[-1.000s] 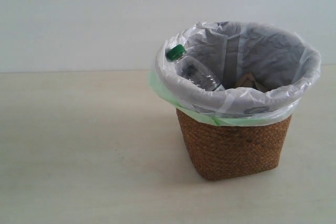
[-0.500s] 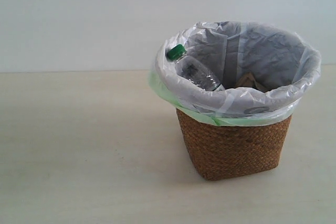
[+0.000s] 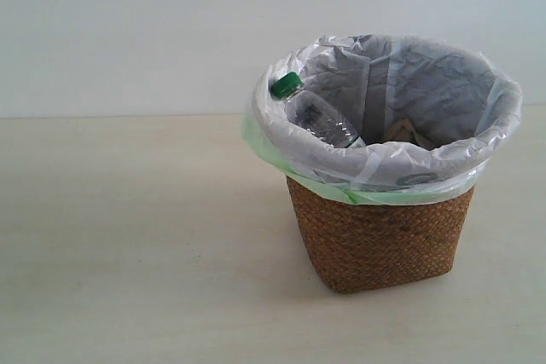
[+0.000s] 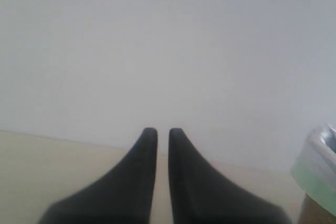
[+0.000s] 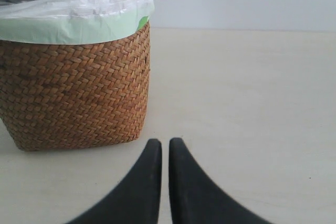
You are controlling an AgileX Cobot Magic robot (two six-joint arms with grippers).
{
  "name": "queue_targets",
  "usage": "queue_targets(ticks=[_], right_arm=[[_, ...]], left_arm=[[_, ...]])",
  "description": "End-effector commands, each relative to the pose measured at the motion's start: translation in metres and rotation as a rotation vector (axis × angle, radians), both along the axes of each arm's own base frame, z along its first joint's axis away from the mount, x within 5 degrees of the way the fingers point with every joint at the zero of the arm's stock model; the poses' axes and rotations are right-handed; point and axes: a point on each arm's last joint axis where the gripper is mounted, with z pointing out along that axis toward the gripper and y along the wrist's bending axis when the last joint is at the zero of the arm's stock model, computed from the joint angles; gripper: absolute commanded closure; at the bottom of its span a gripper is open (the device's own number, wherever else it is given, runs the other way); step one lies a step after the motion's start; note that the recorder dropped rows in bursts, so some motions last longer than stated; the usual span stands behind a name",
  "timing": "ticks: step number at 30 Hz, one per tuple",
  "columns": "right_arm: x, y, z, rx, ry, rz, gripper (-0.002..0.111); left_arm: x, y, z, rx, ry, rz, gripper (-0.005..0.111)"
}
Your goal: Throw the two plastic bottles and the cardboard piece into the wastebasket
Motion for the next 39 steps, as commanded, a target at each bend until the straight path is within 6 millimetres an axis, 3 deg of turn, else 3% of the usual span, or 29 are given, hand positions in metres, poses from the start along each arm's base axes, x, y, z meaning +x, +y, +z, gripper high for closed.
queue_targets(ticks=[1,8,14,15,19,21,24,29,39], right_arm=[[0.0,0.0,0.002,-0.009,-0.018,0.002,0.106],[0.0,0.0,0.002,-0.009,-0.018,0.002,0.106],[0.0,0.0,0.002,-0.009,-0.018,0.002,0.106],[0.0,0.0,0.002,-0.009,-0.018,0.002,0.106],[0.0,0.0,0.002,-0.009,-0.018,0.002,0.106],[0.0,0.0,0.002,-0.009,-0.018,0.002,0.106],[0.0,0.0,0.002,-0.009,-0.018,0.002,0.106],[0.0,0.0,0.002,-0.009,-0.018,0.002,0.106],[0.0,0.0,0.002,-0.009,-0.018,0.002,0.106]], left_arm=[[-0.014,0.015,0.007,-0.025,-0.09,0.173,0.099],[-0.046,0.02,0.017,-0.014,-0.279,0.313,0.099],[-0.052,0.018,0.018,-0.008,-0.315,0.312,0.099],[-0.053,0.018,0.017,0.061,-0.317,0.323,0.099],[-0.042,0.017,-0.013,0.48,-0.274,0.376,0.099],[-0.036,0.018,-0.036,0.494,-0.217,0.367,0.099],[-0.032,0.019,-0.052,0.388,-0.139,0.332,0.099],[-0.031,0.018,-0.055,0.218,-0.112,0.301,0.099],[-0.031,0.02,-0.087,0.21,0.243,0.276,0.099]])
